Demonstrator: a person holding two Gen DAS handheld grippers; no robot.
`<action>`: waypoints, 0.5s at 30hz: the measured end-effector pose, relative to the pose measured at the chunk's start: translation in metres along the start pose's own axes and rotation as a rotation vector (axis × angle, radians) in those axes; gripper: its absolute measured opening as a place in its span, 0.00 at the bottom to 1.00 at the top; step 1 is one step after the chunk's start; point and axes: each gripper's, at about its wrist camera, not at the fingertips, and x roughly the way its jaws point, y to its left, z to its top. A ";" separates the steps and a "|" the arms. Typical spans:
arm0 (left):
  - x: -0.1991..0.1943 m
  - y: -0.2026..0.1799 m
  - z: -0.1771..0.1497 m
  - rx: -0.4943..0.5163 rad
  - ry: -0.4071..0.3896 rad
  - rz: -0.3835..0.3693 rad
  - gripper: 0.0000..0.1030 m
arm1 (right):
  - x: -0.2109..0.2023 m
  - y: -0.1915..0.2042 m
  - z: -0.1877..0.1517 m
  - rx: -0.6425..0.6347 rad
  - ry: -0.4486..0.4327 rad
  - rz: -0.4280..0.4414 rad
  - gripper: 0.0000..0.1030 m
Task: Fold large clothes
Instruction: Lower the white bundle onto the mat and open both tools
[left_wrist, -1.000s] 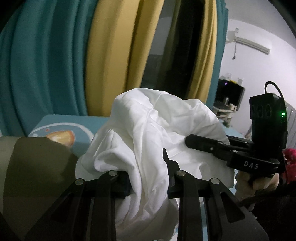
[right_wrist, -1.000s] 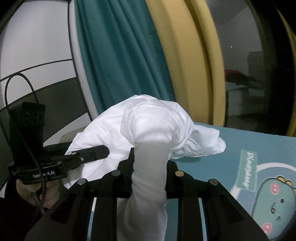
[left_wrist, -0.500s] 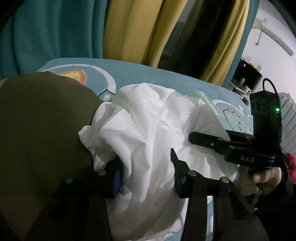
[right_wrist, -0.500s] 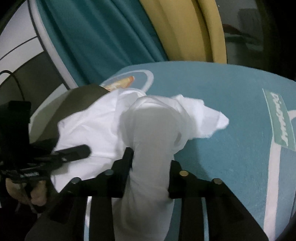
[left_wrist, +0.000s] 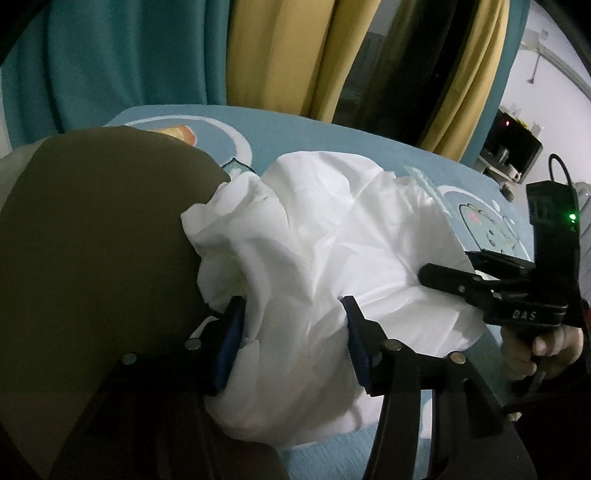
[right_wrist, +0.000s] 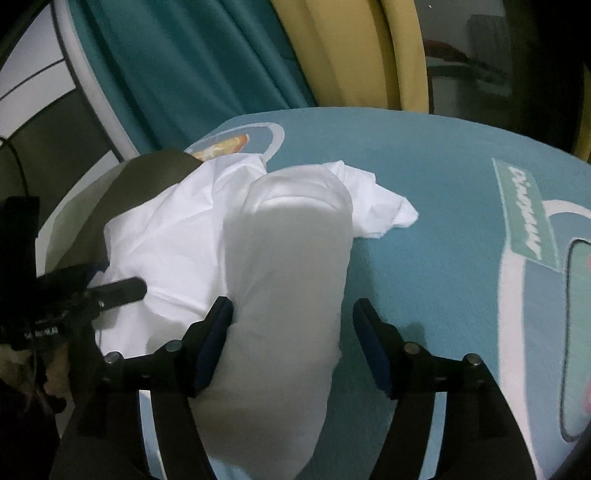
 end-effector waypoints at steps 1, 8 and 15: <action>-0.001 -0.001 -0.001 -0.001 0.000 0.005 0.54 | -0.003 -0.001 -0.002 -0.001 0.004 -0.004 0.66; -0.016 -0.010 -0.009 -0.009 -0.005 0.053 0.54 | -0.020 -0.009 -0.013 0.041 0.007 -0.007 0.67; -0.034 -0.017 -0.021 -0.009 -0.019 0.119 0.54 | -0.037 -0.011 -0.017 0.057 -0.016 -0.024 0.68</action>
